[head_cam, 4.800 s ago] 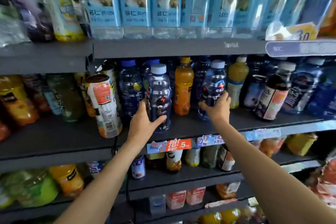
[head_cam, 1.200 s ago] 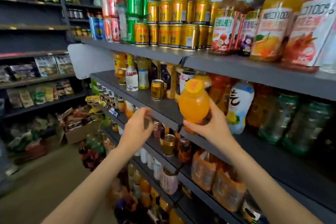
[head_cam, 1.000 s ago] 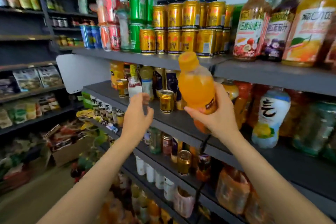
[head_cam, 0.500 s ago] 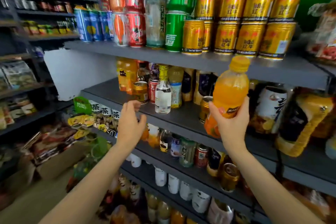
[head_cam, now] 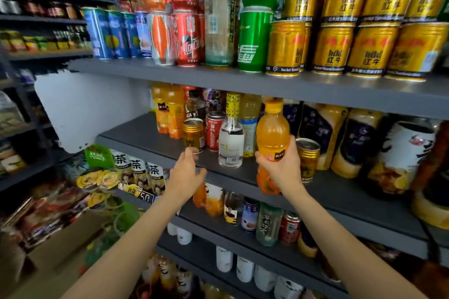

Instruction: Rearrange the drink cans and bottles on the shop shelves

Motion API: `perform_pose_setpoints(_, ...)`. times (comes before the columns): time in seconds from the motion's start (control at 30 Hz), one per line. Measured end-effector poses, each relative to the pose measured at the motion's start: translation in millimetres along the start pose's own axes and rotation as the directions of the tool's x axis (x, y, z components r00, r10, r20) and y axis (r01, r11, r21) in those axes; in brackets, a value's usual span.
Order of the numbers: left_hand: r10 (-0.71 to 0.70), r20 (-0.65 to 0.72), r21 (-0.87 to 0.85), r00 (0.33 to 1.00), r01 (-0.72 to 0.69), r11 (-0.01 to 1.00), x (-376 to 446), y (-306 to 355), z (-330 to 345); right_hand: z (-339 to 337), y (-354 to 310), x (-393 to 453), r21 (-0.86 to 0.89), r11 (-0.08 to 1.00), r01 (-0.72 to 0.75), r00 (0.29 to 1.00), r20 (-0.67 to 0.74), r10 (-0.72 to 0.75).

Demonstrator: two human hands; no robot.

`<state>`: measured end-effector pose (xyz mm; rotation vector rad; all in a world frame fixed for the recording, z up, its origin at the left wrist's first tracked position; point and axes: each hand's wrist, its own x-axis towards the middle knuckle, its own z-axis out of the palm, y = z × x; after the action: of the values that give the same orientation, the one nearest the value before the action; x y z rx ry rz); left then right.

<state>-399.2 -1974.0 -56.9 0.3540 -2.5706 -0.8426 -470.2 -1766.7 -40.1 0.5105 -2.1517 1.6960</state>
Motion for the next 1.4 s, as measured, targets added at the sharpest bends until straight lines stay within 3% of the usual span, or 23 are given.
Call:
perform_pose_setpoints(0.13,0.018,0.11,0.009,0.994,-0.019,1.0,24,-12,6,11,0,11,0.035,0.997,-0.073,0.997,-0.014,0.074)
perform_pose_setpoints(0.3,0.086,0.242,0.09,0.966,-0.11,0.99,41,-37,8,33,-4,12,-0.03,0.995,-0.094,0.983,-0.161,0.088)
perform_pose_setpoints(0.63,0.354,0.273,0.225,0.894,-0.418,0.88,58,-64,-3,53,-8,-10,-0.17,0.984,-0.054,0.935,-0.354,-0.01)
perform_pose_setpoints(0.73,0.354,0.257,0.151,0.899,-0.399,0.904,59,-70,-4,54,-11,-13,-0.223,0.973,-0.063,0.935,-0.355,-0.021)
perform_pose_setpoints(0.83,0.299,0.201,-0.052,0.933,-0.295,0.954,59,-81,-10,57,-20,-18,-0.25,0.967,-0.039,0.93,-0.364,-0.056)
perform_pose_setpoints(0.93,0.33,0.172,-0.171,0.928,-0.302,0.938,60,-98,-18,75,-34,-34,-0.212,0.976,0.051,0.95,-0.291,-0.112)
perform_pose_setpoints(1.03,0.398,0.21,-0.118,0.893,-0.381,0.917,71,-111,-27,107,-56,-41,-0.148,0.982,0.119,0.982,-0.126,-0.138)
perform_pose_setpoints(1.17,0.378,0.158,-0.12,0.912,-0.362,0.924,91,-123,-40,156,-75,-20,-0.107,0.98,0.17,0.984,0.078,-0.162)
perform_pose_setpoints(1.4,0.382,0.189,-0.092,0.904,-0.371,0.924,129,-175,-75,253,-76,26,-0.024,0.997,0.079,0.994,0.081,-0.077)
